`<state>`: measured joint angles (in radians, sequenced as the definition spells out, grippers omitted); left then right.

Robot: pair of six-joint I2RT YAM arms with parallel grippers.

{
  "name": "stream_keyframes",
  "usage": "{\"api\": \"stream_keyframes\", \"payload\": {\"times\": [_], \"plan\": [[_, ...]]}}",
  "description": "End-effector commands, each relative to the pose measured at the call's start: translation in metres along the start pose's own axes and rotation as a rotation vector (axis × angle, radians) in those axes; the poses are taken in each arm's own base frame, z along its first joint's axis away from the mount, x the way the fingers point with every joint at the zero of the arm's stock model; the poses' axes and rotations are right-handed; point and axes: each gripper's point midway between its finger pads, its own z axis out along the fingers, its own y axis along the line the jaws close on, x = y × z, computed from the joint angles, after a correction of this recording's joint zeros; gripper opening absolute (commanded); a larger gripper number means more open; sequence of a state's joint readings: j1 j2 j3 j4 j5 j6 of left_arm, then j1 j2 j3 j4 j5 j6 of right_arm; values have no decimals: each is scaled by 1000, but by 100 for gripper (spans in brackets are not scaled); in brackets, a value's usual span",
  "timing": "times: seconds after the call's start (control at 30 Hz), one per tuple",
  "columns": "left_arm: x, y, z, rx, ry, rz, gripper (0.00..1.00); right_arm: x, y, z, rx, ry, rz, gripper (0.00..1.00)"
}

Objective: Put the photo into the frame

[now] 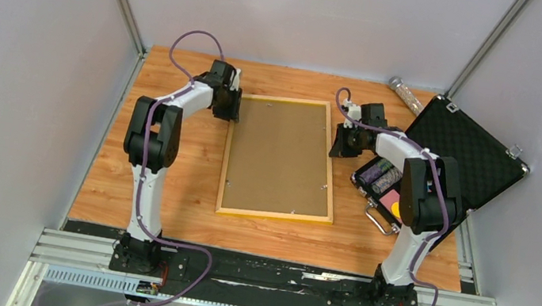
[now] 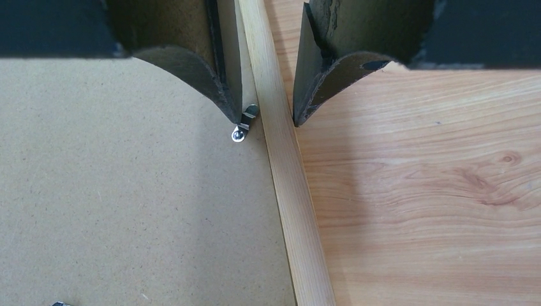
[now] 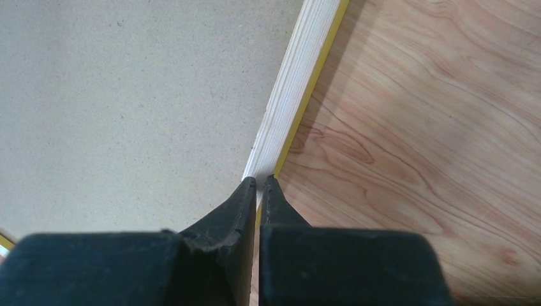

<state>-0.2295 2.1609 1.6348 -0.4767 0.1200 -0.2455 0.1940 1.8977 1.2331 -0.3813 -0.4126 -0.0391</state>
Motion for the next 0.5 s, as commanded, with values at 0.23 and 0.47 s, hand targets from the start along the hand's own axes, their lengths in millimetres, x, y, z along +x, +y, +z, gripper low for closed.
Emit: {"api": "stream_keyframes", "payload": {"times": [0.23,0.47], "plan": [[-3,1,-14,-14,-21,52,37,23,11,-2,-39,72,18,0],[-4,1,-14,-15,-24,60,32,23,10,-2,-42,74,22,0]]}}
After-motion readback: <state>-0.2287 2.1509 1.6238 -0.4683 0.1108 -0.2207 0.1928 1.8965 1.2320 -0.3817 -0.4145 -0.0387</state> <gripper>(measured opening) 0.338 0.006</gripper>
